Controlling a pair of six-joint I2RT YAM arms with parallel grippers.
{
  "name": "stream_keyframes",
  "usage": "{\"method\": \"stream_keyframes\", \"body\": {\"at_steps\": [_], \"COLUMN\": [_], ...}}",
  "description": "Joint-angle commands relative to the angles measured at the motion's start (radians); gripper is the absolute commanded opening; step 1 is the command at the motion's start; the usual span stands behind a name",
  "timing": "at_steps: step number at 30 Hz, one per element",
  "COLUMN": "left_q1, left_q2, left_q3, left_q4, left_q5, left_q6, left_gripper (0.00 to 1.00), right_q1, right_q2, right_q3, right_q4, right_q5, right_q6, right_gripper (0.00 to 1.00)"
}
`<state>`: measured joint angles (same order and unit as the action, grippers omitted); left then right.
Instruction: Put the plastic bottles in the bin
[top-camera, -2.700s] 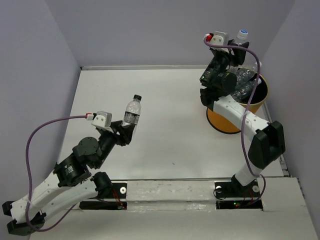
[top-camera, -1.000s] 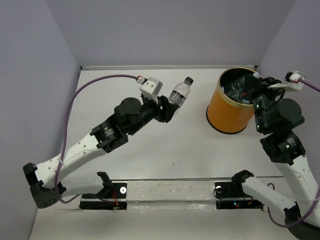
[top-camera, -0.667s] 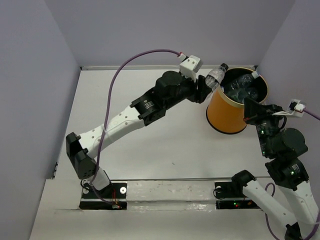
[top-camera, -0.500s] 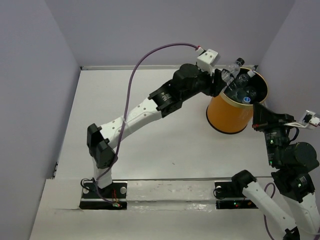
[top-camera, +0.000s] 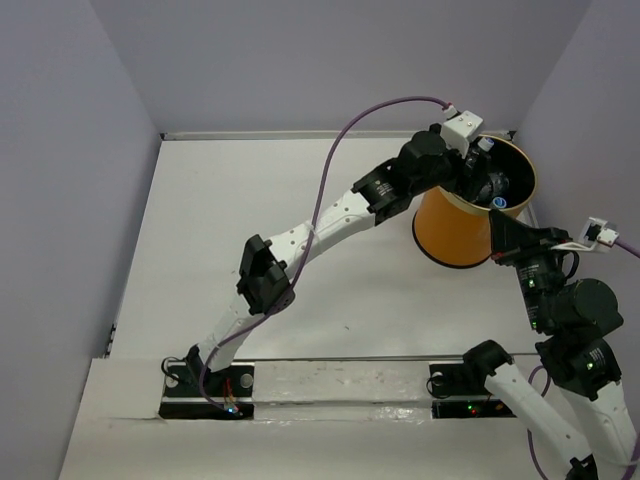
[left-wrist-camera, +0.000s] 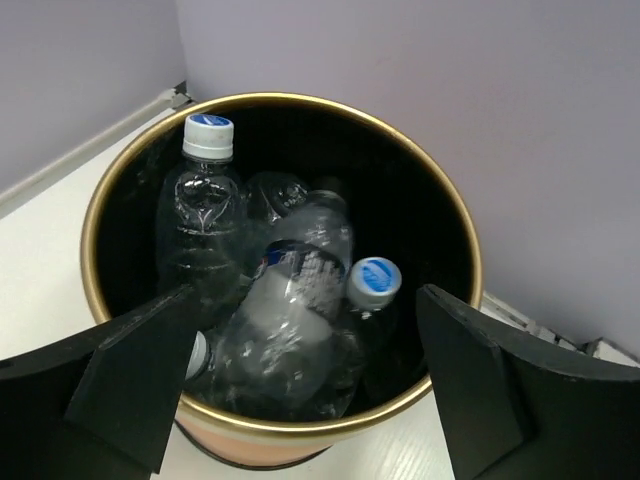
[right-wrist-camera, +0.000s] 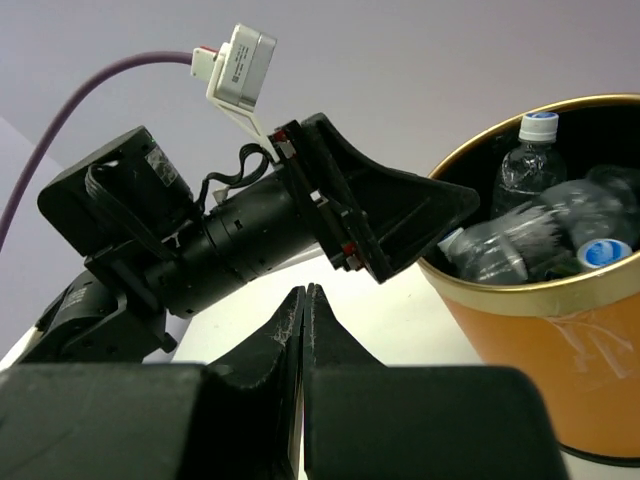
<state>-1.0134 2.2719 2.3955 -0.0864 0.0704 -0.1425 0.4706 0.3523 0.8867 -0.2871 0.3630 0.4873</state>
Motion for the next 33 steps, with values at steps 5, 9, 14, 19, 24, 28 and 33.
{"method": "stream_keyframes", "body": {"at_steps": [5, 9, 14, 19, 24, 28, 33], "left_q1": [0.006, 0.006, 0.006, 0.006, 0.004, 0.006, 0.006], "left_q2": [-0.303, -0.512, -0.884, -1.237, -1.557, -1.699, -1.743], "left_q3": [-0.094, -0.275, -0.673, -0.985, -1.190, -1.291, -1.381], "left_q4": [0.054, 0.077, 0.057, -0.050, -0.134, -0.112, -0.050], "left_q5": [-0.220, -0.362, -0.507, -0.641, -0.662, -0.710, -0.742], "left_q6": [0.136, 0.162, 0.061, -0.009, -0.051, -0.036, 0.014], "left_gripper": [0.99, 0.99, 0.99, 0.99, 0.99, 0.99, 0.99], "right_q1": [-0.003, -0.003, -0.003, -0.003, -0.003, -0.003, -0.003], "right_q2": [0.010, 0.020, 0.039, 0.071, 0.054, 0.040, 0.082], "right_q3": [0.044, 0.058, 0.069, 0.100, 0.126, 0.132, 0.130], "right_q4": [0.039, 0.045, 0.045, 0.052, 0.075, 0.068, 0.057], "right_q5": [-0.087, -0.145, -0.261, -0.449, -0.442, -0.311, -0.202], "right_q6": [-0.003, 0.007, 0.020, -0.047, -0.125, -0.207, -0.205], "right_gripper": [0.01, 0.03, 0.11, 0.35, 0.80, 1.00, 1.00]}}
